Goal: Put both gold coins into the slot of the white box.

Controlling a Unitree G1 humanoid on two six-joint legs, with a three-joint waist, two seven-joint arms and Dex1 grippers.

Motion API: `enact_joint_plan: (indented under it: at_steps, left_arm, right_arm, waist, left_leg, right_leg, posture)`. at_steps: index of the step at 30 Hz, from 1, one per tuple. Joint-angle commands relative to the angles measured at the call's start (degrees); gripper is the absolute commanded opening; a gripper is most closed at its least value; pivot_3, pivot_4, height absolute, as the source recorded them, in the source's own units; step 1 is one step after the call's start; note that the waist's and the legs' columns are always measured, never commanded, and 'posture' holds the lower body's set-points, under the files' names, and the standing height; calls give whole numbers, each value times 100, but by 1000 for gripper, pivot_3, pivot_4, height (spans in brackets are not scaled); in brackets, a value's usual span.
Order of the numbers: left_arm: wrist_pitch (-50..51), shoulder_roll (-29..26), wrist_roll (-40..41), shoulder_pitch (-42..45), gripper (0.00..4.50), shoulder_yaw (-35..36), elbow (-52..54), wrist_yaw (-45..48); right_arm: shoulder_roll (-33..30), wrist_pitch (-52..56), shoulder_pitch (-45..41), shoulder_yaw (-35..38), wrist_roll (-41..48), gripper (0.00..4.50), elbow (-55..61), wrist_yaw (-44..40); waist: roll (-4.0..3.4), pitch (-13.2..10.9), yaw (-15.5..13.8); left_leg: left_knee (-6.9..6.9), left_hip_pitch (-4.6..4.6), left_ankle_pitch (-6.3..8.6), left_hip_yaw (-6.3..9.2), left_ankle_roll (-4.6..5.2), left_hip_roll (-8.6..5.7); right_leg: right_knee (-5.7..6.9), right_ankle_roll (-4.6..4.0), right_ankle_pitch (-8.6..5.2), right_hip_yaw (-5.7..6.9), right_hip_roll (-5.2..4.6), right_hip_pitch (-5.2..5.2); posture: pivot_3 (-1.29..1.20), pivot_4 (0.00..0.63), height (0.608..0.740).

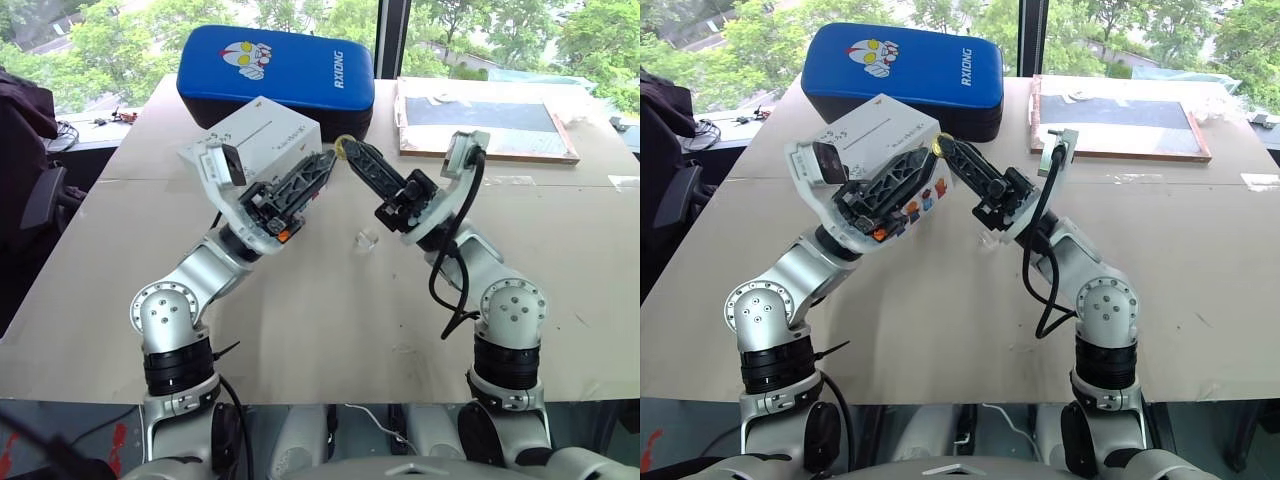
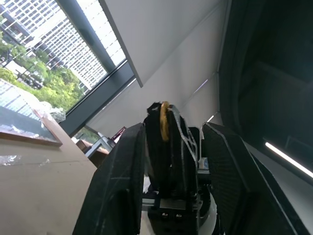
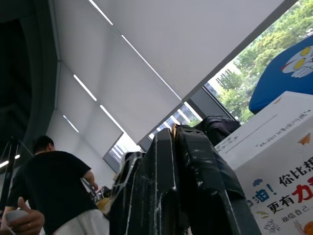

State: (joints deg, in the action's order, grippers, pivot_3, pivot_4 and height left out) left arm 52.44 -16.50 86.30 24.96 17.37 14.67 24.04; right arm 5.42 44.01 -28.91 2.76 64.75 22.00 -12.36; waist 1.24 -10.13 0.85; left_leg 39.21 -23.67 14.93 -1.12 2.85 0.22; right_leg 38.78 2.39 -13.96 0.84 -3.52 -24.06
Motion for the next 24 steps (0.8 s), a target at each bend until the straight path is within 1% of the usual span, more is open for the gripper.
enact_joint_plan:
  at_steps: [1,2,5,7,8,16,24]
  left_arm:
    - [-54,-71,143,43,1745,-74,137,76]
    - [-57,-83,152,44,1745,-81,128,86]
    - [-72,-118,171,43,1005,-101,127,148]
    - [-154,-86,243,51,145,-65,120,132]
    - [-197,-79,270,57,10,-35,124,151]
    - [-243,-89,347,-26,10,-24,186,218]
    - [-281,-92,396,-144,10,-105,233,254]
  right_arm:
    - [-3,-90,-8,-80,186,0,284,-27]
    - [-12,-98,-2,-93,204,0,296,-14]
    - [-54,-116,9,-116,254,0,310,0]
    - [-66,-142,22,-109,292,0,310,31]
    - [-67,-154,26,-103,303,0,307,47]
    - [-61,-185,24,-90,364,0,281,112]
    - [56,-223,-112,41,927,0,203,319]
  waist:
    - [0,0,-1]
    - [0,0,-1]
    - [0,0,-4]
    - [0,0,-4]
    - [0,0,-4]
    - [0,0,-4]
    - [0,0,-4]
  left_leg:
    - [0,0,0,0,0,0]
    - [0,0,0,0,0,0]
    - [0,-1,0,-1,0,0]
    - [0,-1,0,-1,0,0]
    - [0,-1,0,-1,0,0]
    - [-1,-1,0,-1,1,0]
    - [-2,-3,0,0,1,1]
  right_leg:
    - [0,0,0,0,0,0]
    - [-1,0,0,0,1,0]
    - [-3,0,0,0,0,0]
    - [-3,0,0,0,0,1]
    - [-3,0,0,0,0,1]
    - [-5,0,-1,0,1,1]
    - [-10,-1,-1,-1,0,1]
  posture:
    - [0,150,740]
    - [0,150,740]
    - [0,150,740]
    - [0,150,740]
    - [0,150,740]
    - [0,150,740]
    - [0,150,740]
